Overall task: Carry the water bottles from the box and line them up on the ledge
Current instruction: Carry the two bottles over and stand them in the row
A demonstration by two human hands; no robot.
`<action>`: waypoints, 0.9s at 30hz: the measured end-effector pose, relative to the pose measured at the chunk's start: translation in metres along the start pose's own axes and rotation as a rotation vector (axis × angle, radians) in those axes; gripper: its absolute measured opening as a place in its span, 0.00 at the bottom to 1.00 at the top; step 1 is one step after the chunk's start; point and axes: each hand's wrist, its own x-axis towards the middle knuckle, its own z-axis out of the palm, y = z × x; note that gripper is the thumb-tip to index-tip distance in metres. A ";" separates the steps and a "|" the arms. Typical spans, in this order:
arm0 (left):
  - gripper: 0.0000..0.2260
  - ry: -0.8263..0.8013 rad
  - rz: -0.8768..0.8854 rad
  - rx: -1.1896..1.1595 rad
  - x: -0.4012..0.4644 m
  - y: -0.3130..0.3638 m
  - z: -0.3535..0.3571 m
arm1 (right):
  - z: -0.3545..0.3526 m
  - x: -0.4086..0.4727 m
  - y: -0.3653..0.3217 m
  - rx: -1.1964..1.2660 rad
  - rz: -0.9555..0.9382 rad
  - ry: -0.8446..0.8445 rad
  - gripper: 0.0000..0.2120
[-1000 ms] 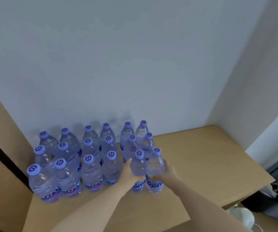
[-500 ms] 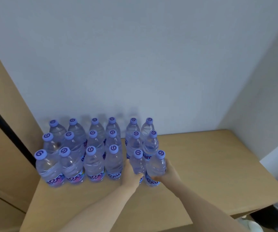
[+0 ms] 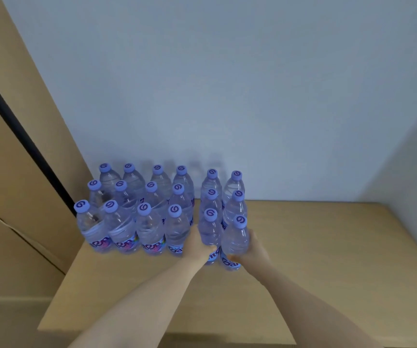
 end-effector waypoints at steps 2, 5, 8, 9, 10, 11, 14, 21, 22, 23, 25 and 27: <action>0.15 0.012 -0.007 -0.015 0.002 -0.003 0.001 | 0.000 0.002 0.001 -0.003 -0.001 0.016 0.19; 0.24 0.040 -0.036 -0.017 0.000 -0.010 0.005 | 0.000 0.002 0.003 -0.006 0.004 0.051 0.22; 0.27 0.071 -0.034 -0.020 -0.003 -0.017 0.008 | 0.001 0.002 0.004 0.009 0.001 0.057 0.23; 0.28 0.071 -0.032 -0.027 -0.003 -0.018 0.008 | 0.001 0.002 0.004 0.010 -0.006 0.051 0.22; 0.28 0.071 -0.033 -0.032 -0.003 -0.018 0.009 | 0.001 0.002 0.003 0.011 -0.011 0.044 0.22; 0.27 0.072 -0.030 -0.036 -0.002 -0.019 0.008 | 0.001 0.002 0.003 0.016 -0.014 0.038 0.22; 0.25 0.076 -0.021 -0.047 -0.001 -0.020 0.008 | -0.002 0.002 0.001 0.032 -0.016 0.026 0.22; 0.25 0.057 -0.013 -0.077 -0.002 -0.017 0.009 | -0.004 0.003 0.004 0.071 -0.019 -0.011 0.24; 0.23 0.055 -0.010 -0.090 -0.003 -0.016 0.009 | -0.003 0.003 0.005 0.079 -0.015 -0.012 0.24; 0.22 0.058 -0.002 -0.104 -0.004 -0.016 0.008 | -0.003 0.004 0.005 0.085 -0.012 -0.011 0.24; 0.20 0.062 0.016 -0.124 -0.006 -0.016 0.007 | -0.004 0.003 0.005 0.094 -0.012 -0.009 0.24; 0.20 0.054 0.012 -0.132 -0.008 -0.016 0.007 | -0.005 0.004 0.004 0.098 -0.020 -0.009 0.24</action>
